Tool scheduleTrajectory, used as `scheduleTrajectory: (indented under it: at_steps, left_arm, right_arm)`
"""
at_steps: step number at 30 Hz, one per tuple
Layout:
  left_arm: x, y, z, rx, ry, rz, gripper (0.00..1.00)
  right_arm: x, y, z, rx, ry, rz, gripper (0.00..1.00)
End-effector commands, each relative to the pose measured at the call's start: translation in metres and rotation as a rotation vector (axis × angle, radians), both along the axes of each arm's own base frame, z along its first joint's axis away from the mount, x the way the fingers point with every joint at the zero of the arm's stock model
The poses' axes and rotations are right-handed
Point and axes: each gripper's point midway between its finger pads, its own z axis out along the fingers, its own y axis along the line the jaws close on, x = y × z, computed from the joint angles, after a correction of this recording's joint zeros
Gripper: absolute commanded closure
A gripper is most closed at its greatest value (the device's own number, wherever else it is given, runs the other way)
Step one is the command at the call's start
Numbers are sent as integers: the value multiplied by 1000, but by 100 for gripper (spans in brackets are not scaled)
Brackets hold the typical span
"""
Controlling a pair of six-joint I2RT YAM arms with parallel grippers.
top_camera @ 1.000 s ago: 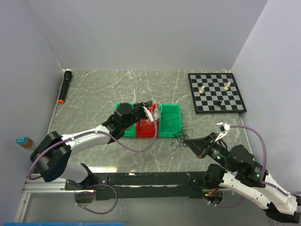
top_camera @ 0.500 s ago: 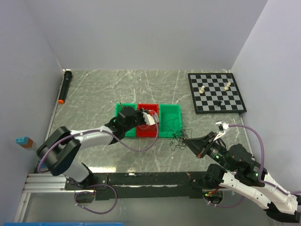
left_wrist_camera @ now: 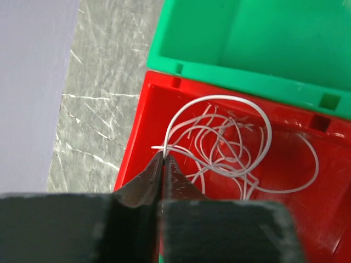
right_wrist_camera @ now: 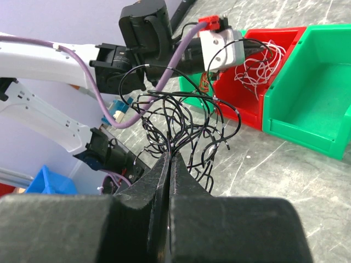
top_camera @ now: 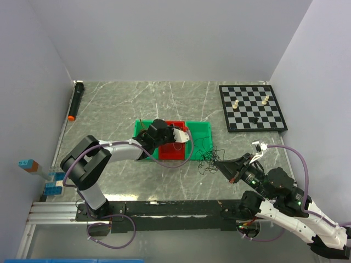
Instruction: Untangle the cables
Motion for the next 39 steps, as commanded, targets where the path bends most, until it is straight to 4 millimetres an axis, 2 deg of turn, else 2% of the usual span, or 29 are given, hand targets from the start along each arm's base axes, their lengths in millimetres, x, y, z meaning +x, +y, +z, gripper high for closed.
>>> scheduleTrajectory:
  at_steps: [1,3,5,12,14,17,18,19,20,22,26,28,29,32,35,39]
  left_arm:
    - [1,-4,12,15,-15,-23,81]
    - [-4,-6,16,8,-5,-44,59]
    - [-6,-6,19,3,7,-50,50]
    - [-9,-4,52,-88,15,3,46]
    - [-11,-3,66,-114,31,10,41]
    - [-14,-1,90,-157,77,28,12]
    - [-15,-1,98,-173,97,36,6]
    - [-17,1,114,-198,107,40,4]
    - [-21,5,118,-204,147,50,1]
    - [-29,11,135,-249,180,51,3]
    - [-67,17,166,-324,226,-50,3]
    - [-96,13,171,-336,285,-165,3]
    - [-111,13,167,-326,324,-217,3]
    - [-151,8,152,-309,436,-364,3]
    - [-173,3,131,-268,480,-416,1]
    - [-188,0,111,-233,473,-457,4]
  right_arm:
    - [2,-1,10,23,-26,-12,100]
    - [3,0,9,23,-24,-12,100]
    - [2,0,9,27,-22,-11,100]
    - [3,-1,7,35,-14,-18,100]
    - [3,0,6,29,-12,-18,100]
    - [5,4,-2,-2,3,-13,100]
    - [5,6,-3,-10,8,-10,100]
    - [6,8,-6,-21,14,-8,100]
    - [7,10,-9,-35,23,-7,100]
    - [8,13,-15,-57,37,-2,100]
    - [7,20,-21,-72,42,26,100]
    - [7,25,-28,-92,46,44,100]
    - [6,29,-31,-108,45,62,100]
    - [9,40,-63,-238,122,89,99]
    - [8,51,-102,-351,223,116,95]
    - [2,59,-126,-384,253,167,88]
